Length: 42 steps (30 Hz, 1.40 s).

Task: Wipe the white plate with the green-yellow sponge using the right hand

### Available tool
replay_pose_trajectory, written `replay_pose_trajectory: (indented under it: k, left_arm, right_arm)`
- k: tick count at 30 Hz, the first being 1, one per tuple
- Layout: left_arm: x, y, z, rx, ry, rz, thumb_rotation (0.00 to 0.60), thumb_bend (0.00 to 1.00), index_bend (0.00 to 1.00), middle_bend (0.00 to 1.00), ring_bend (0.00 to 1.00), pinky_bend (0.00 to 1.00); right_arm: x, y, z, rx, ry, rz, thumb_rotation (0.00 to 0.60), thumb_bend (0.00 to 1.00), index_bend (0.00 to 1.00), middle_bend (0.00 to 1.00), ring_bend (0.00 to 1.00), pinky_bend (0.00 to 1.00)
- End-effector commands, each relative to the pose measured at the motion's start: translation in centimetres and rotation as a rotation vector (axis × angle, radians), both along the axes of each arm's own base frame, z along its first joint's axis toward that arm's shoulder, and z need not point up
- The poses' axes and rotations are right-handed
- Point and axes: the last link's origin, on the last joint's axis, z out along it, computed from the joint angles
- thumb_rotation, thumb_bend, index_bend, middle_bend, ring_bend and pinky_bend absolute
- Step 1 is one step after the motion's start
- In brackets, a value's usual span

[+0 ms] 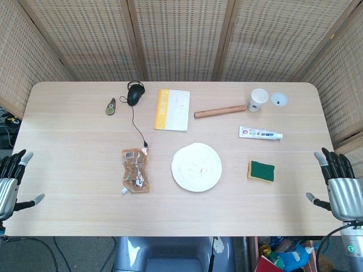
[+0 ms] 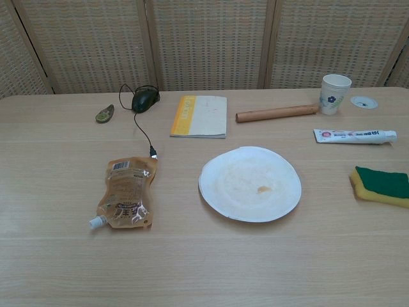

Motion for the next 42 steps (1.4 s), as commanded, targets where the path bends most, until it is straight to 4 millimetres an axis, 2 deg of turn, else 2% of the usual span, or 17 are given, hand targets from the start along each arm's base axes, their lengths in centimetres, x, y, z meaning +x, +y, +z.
replay_pose_trajectory:
  k: [1,4,7,11,16,21,26,32,39,42]
  left_arm:
    - [-0.1,0.0,-0.1,0.000,0.003,0.014,0.600,0.00,0.00,0.00,0.00,0.00]
    - [-0.1,0.1,0.0,0.003,-0.006,0.020,0.600,0.00,0.00,0.00,0.00,0.00]
    - [-0.1,0.2,0.2,0.005,-0.010,0.023,0.600,0.00,0.00,0.00,0.00,0.00]
    - [-0.3,0.3,0.1,-0.003,-0.002,0.024,0.600,0.00,0.00,0.00,0.00,0.00]
    - [-0.7,0.5,0.5,0.013,-0.008,0.033,0.600,0.00,0.00,0.00,0.00,0.00]
    - [-0.7,0.6,0.8,0.020,-0.013,0.039,0.600,0.00,0.00,0.00,0.00,0.00]
    - [-0.9,0.6,0.7,0.001,0.012,0.055,0.600,0.00,0.00,0.00,0.00,0.00]
    - [-1.0,0.8,0.3,-0.015,0.028,0.076,0.600,0.00,0.00,0.00,0.00,0.00]
    - [-1.1,0.9,0.0,-0.020,0.035,0.082,0.600,0.00,0.00,0.00,0.00,0.00]
    - [-1.2,1.0,0.0,-0.019,0.036,0.087,0.600,0.00,0.00,0.00,0.00,0.00]
  right_arm:
    - [0.0,-0.1,-0.1,0.002,0.003,-0.005,0.600,0.00,0.00,0.00,0.00,0.00]
    - [0.0,-0.2,-0.5,0.020,0.004,-0.006,0.600,0.00,0.00,0.00,0.00,0.00]
    - [0.2,-0.9,-2.0,0.096,-0.001,0.001,0.600,0.00,0.00,0.00,0.00,0.00]
    - [0.3,-3.9,-4.6,0.209,0.110,0.024,0.600,0.00,0.00,0.00,0.00,0.00]
    - [1.1,-8.1,-9.0,0.324,0.147,0.010,0.600,0.00,0.00,0.04,0.00,0.00]
    - [1.8,-10.4,-12.6,0.373,0.121,-0.051,0.600,0.00,0.03,0.08,0.01,0.07]
    - [2.0,-12.2,-15.7,0.390,0.165,-0.106,0.600,0.00,0.08,0.13,0.05,0.11]
    - [1.5,-12.9,-18.0,0.402,0.203,-0.162,0.600,0.00,0.12,0.18,0.09,0.14]
    - [1.0,-13.5,-18.9,0.388,0.265,-0.178,0.600,0.00,0.16,0.24,0.14,0.16]
    - [0.8,-13.7,-19.1,0.383,0.269,-0.189,0.600,0.00,0.19,0.27,0.18,0.21]
